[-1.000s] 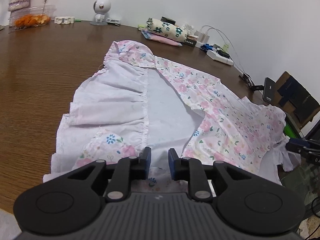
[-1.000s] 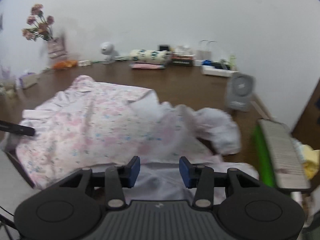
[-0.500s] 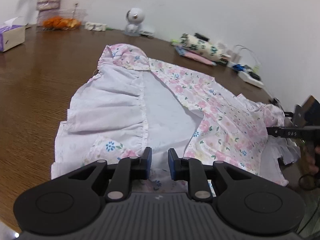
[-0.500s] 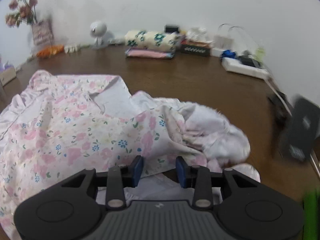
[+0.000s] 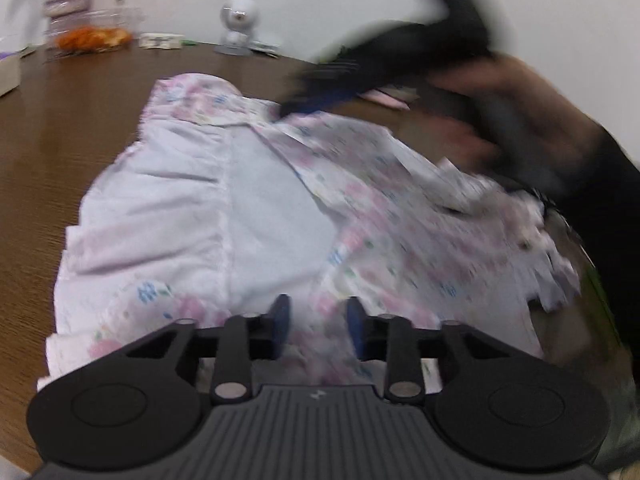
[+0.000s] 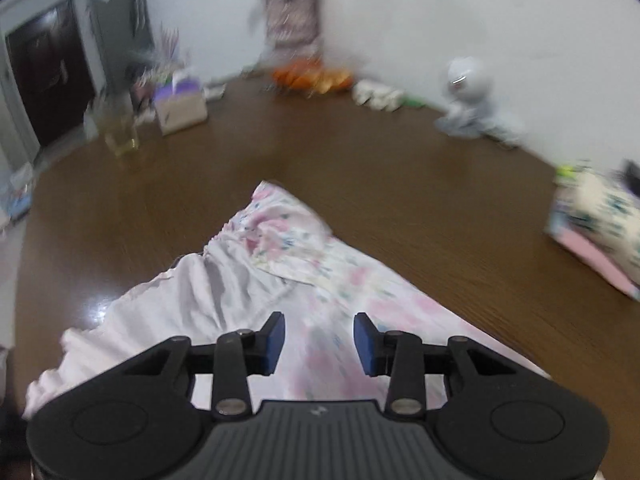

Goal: Fold clothes
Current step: 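Grasp the dress's sleeve with the right tool and fold it over the body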

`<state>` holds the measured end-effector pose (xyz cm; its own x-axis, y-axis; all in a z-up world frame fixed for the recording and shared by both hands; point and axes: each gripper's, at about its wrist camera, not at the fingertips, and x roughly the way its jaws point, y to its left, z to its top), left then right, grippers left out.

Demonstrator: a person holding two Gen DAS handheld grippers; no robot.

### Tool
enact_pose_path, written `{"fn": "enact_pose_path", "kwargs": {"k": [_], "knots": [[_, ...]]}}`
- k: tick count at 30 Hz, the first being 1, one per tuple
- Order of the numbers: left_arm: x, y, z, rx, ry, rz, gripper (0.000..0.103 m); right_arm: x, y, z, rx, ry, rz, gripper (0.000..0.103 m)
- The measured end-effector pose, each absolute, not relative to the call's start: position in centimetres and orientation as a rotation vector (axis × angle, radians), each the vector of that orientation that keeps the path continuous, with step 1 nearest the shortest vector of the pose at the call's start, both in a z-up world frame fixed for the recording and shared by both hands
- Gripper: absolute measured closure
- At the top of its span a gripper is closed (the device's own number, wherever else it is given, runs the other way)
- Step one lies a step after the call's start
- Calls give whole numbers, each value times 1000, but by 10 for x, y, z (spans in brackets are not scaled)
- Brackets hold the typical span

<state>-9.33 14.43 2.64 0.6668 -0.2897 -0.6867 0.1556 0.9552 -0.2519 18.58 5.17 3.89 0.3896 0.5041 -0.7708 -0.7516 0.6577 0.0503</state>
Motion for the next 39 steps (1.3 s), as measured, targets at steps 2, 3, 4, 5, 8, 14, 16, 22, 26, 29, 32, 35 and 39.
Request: {"fn": "enact_pose_path", "kwargs": {"k": [2,3,4,5,8,14,16,22,26,29,32,35,39], "knots": [[-100,145,25,-177,810,-262,86,189,69,25,-388,845,773,69],[-101,147,24,-189,814,-266,90,191,77,18,-413,843,752,69],[-101,149,23,-205,819,-271,92,194,80,13,-415,843,735,69],[-102,151,23,-218,825,-279,92,198,81,9,-402,850,724,79],[-107,154,26,-229,835,-280,93,212,78,7,-319,871,695,102],[-120,149,38,-180,811,-183,95,231,78,14,-167,888,685,103],[-117,149,34,-187,827,-164,92,230,86,9,-182,886,689,102],[-122,140,44,-195,813,-165,72,201,69,34,-256,776,798,59],[-118,117,60,-205,757,-236,67,179,6,73,-295,690,810,52],[-105,83,59,-169,751,-315,64,175,-33,74,-335,755,794,53],[-94,50,49,-107,782,-355,65,162,-57,51,-405,814,775,58],[-93,36,38,-78,821,-377,65,148,-84,28,-422,869,765,59],[-104,33,29,-5,839,-352,70,123,-117,10,-385,878,721,57]]}}
